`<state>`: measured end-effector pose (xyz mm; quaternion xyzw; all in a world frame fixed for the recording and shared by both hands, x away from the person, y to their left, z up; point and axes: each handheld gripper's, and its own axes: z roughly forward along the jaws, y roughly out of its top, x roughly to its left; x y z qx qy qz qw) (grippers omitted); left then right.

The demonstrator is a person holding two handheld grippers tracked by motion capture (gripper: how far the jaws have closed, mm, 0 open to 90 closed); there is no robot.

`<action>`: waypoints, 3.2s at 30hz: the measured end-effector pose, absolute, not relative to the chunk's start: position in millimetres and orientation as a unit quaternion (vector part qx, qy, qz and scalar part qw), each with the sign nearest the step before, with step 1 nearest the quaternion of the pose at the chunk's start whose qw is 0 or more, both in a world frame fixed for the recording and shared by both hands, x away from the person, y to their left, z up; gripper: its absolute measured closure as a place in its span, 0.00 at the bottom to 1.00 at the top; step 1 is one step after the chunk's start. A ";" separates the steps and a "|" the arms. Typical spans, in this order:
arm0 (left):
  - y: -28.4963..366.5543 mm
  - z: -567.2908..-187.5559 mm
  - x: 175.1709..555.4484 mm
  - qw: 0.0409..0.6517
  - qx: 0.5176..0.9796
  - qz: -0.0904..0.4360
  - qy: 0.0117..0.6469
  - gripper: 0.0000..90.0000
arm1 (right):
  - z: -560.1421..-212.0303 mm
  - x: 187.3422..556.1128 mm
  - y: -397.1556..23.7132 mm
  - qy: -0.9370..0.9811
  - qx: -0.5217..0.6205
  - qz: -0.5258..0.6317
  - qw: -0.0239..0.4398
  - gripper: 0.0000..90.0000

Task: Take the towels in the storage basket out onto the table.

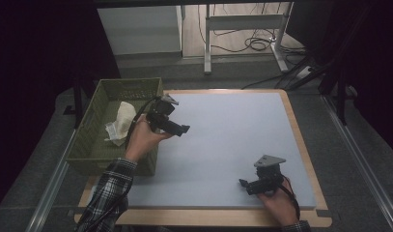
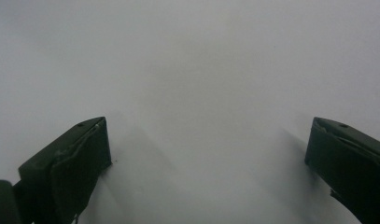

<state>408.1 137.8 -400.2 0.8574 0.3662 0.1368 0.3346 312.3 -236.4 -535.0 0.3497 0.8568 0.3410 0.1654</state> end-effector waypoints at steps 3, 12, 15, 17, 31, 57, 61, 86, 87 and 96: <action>148.8 -400.8 410.6 0.328 0.855 0.144 0.376 0.03 | -535.0 312.3 -236.4 0.857 0.350 0.341 0.165 0.00; 178.2 -397.9 412.5 0.330 0.841 0.151 0.400 0.03 | -535.0 312.3 -236.4 0.857 0.350 0.341 0.165 0.00; 189.5 -397.1 414.2 0.330 0.835 0.155 0.413 0.03 | -535.0 312.3 -236.4 0.857 0.349 0.341 0.166 0.00; 197.7 -397.8 415.4 0.331 0.828 0.158 0.423 0.03 | -535.0 312.3 -236.4 0.857 0.350 0.341 0.166 0.00; 249.0 -412.2 425.0 0.315 0.805 0.175 0.471 0.03 | -535.0 312.3 -236.4 0.857 0.349 0.341 0.166 0.00; 307.7 -473.1 477.9 0.202 0.791 0.124 0.564 0.03 | -535.0 312.3 -236.4 0.857 0.349 0.340 0.166 0.00; 307.9 -483.6 484.4 0.173 0.792 0.114 0.574 0.03 | -535.0 312.2 -236.4 0.857 0.349 0.340 0.167 0.00; 309.6 -497.1 486.9 0.119 0.806 0.033 0.579 0.84 | -535.1 312.0 -236.2 0.857 0.349 0.341 0.167 0.00; 309.6 -497.1 486.9 0.119 0.806 0.033 0.579 0.84 | -535.1 312.0 -236.2 0.857 0.349 0.341 0.167 0.00; 308.4 -479.5 478.3 0.174 0.791 0.053 0.584 0.84 | -535.0 311.6 -236.1 0.857 0.347 0.341 0.168 0.01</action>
